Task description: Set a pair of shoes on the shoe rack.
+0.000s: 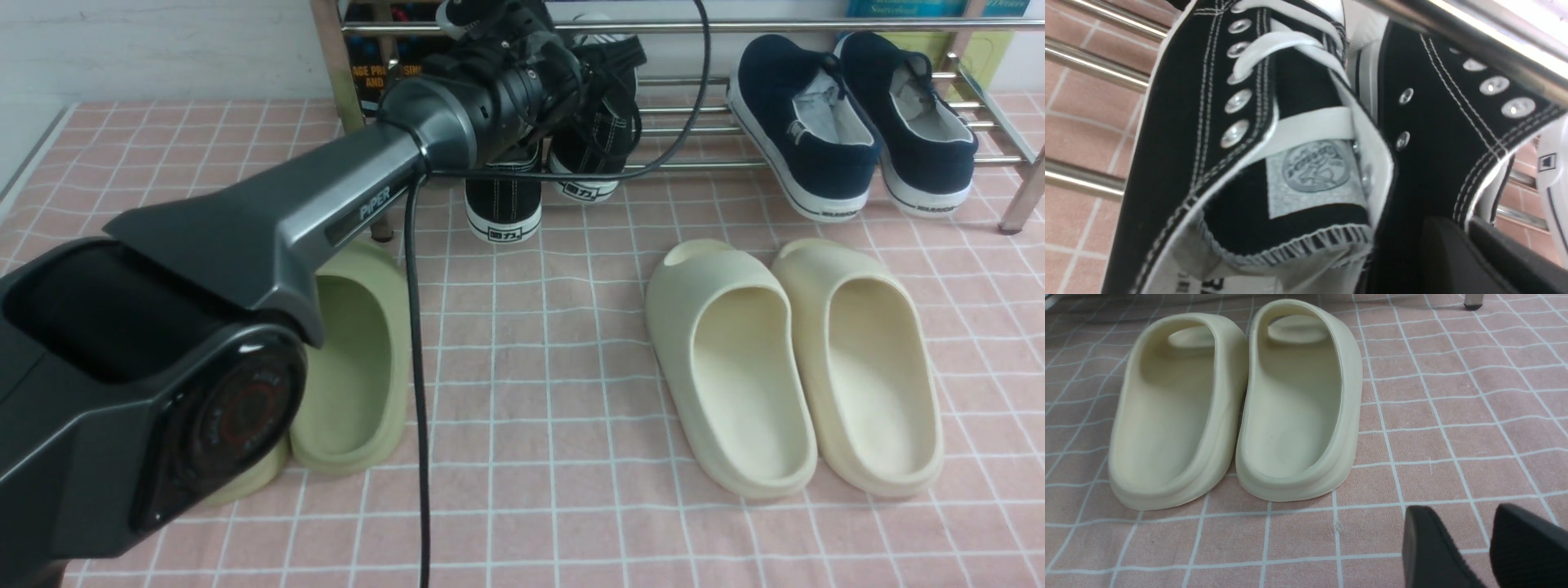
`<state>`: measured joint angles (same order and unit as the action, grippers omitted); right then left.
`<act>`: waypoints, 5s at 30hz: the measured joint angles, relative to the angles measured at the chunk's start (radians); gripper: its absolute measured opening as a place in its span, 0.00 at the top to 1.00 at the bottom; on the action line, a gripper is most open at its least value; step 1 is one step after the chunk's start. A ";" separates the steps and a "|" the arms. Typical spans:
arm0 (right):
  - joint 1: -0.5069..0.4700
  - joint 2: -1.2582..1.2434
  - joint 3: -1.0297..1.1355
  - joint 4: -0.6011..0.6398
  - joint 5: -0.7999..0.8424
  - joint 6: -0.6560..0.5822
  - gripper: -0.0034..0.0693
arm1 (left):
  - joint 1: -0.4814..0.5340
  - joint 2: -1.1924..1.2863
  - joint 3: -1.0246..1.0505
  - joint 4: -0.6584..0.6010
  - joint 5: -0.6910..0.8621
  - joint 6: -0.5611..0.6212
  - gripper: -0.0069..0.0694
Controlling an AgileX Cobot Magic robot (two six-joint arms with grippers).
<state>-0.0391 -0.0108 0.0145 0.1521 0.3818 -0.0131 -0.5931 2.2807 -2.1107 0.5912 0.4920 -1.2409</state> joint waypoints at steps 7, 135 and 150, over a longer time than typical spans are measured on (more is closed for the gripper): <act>0.000 0.000 0.000 0.000 0.000 0.000 0.62 | 0.000 0.007 -0.002 -0.029 0.017 0.023 0.75; 0.000 0.000 0.000 0.000 0.001 0.000 0.62 | -0.080 -1.762 1.750 0.529 -0.105 0.047 0.86; 0.000 0.000 0.000 0.000 0.001 0.000 0.62 | 0.512 -2.194 2.064 -0.152 -0.560 0.936 0.86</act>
<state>-0.0391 -0.0108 0.0141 0.1521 0.3826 -0.0131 -0.0815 0.0865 -0.0462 0.4393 -0.0681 -0.3053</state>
